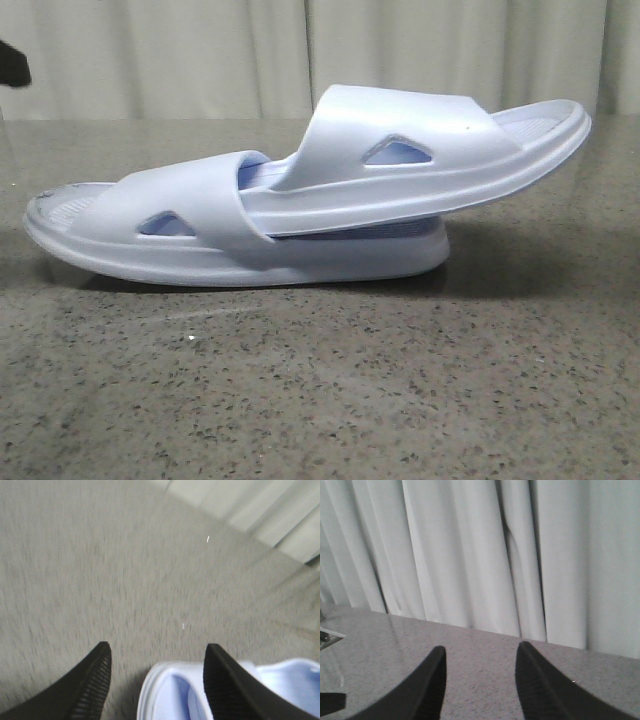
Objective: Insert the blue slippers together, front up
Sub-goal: 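Open the left gripper and withdraw it from the slippers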
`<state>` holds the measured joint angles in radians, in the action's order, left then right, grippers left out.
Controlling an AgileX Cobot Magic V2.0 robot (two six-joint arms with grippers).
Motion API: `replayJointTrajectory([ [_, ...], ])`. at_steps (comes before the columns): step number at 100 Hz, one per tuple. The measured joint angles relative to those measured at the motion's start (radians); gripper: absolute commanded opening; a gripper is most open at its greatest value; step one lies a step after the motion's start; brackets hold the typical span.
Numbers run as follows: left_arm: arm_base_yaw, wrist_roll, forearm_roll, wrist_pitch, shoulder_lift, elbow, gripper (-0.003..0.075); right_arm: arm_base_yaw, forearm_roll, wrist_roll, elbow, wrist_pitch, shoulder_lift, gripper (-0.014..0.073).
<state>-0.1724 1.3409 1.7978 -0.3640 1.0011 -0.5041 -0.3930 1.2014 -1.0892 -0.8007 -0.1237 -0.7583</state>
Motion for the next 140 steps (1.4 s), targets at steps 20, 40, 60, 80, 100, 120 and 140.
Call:
replayJointTrajectory([
  [20, 0.000, 0.067, -0.036, 0.134, -0.184, -0.009, 0.0363, 0.000, -0.048, -0.017, 0.054, 0.161, 0.000, 0.0271],
  [40, 0.000, 0.075, -0.172, 0.183, -0.403, -0.009, 0.0363, 0.000, -0.050, -0.062, 0.188, 0.270, 0.035, 0.0271],
  [60, 0.000, 0.077, -0.213, 0.188, -0.556, 0.036, 0.0363, 0.000, -0.050, -0.116, 0.343, 0.335, 0.178, 0.0271],
  [80, 0.000, 0.077, -0.217, 0.207, -0.649, 0.162, 0.0363, 0.000, -0.050, -0.134, 0.452, 0.347, 0.369, 0.0271],
  [100, 0.000, 0.077, -0.215, 0.229, -0.698, 0.251, 0.0363, 0.000, -0.050, -0.136, 0.544, 0.348, 0.510, 0.0271],
  [120, 0.000, 0.077, -0.213, 0.231, -0.703, 0.260, 0.0356, 0.000, -0.047, -0.138, 0.605, 0.350, 0.551, 0.0268],
  [140, 0.000, 0.077, -0.213, 0.235, -0.705, 0.260, 0.0231, 0.000, -0.047, -0.138, 0.607, 0.355, 0.553, 0.0238],
])
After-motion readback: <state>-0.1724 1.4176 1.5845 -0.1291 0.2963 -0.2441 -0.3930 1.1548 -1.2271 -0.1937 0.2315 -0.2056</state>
